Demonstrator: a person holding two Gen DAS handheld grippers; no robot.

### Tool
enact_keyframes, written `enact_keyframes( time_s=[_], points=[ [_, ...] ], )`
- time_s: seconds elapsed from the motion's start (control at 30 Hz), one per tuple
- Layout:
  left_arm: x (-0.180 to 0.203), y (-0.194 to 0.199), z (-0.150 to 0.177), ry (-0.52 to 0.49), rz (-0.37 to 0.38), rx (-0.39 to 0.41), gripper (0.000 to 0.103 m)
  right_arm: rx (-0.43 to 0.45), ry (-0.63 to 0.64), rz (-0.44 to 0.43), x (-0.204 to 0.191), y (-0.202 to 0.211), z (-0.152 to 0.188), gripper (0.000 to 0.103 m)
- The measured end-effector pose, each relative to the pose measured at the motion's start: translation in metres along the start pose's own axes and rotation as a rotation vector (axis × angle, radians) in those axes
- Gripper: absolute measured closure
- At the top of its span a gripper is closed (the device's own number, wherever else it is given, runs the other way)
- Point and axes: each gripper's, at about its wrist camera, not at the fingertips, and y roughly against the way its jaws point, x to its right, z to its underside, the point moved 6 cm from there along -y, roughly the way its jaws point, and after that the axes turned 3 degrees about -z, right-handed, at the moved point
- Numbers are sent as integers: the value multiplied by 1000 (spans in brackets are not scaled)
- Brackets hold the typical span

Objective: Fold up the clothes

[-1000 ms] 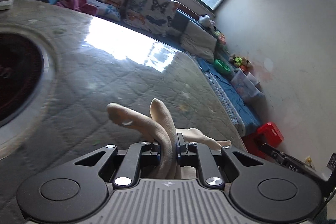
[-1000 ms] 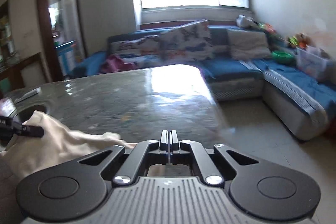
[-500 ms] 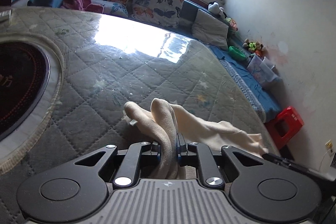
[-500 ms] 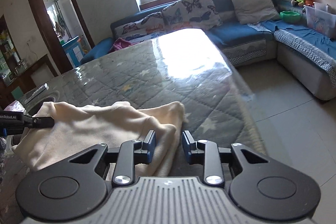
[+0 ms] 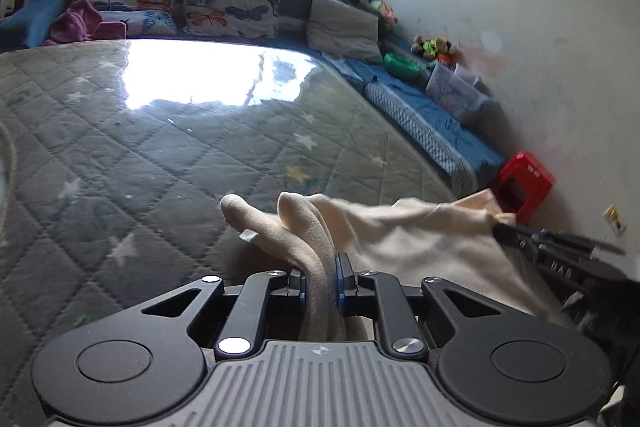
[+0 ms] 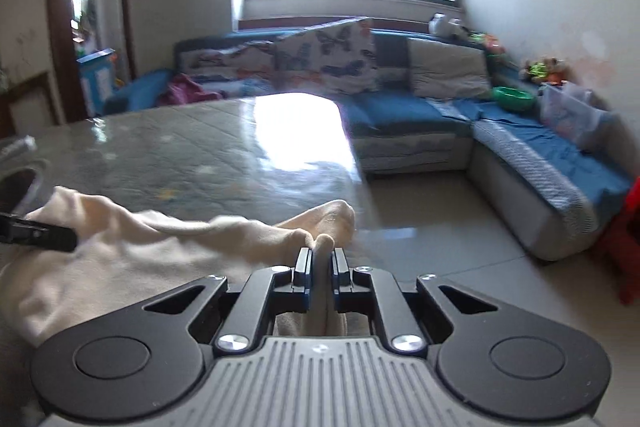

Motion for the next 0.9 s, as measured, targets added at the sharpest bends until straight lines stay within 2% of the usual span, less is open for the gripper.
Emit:
enact_keyframes(
  time_s=[0.13, 0.27, 0.43, 0.6, 0.73, 0.9],
  points=[
    [9, -13, 3, -65, -41, -19, 82, -46, -4, 13, 2, -13, 12, 93],
    [7, -12, 1, -95, -63, -11, 68, -45, -18, 20, 1, -15, 11, 88],
    [4, -15, -1, -104, -91, -10, 62, -22, -43, 26, 6, -16, 3, 86],
    [4, -16, -1, -143, -124, -4, 54, -39, -38, 32, 6, -24, 9, 83],
    [-1, -13, -5, -141, -142, 1, 53, -30, -47, 38, 9, -22, 6, 83],
    [-2, -5, -17, -173, -187, 56, 52, -3, -32, 24, 5, -16, -4, 79]
  ],
)
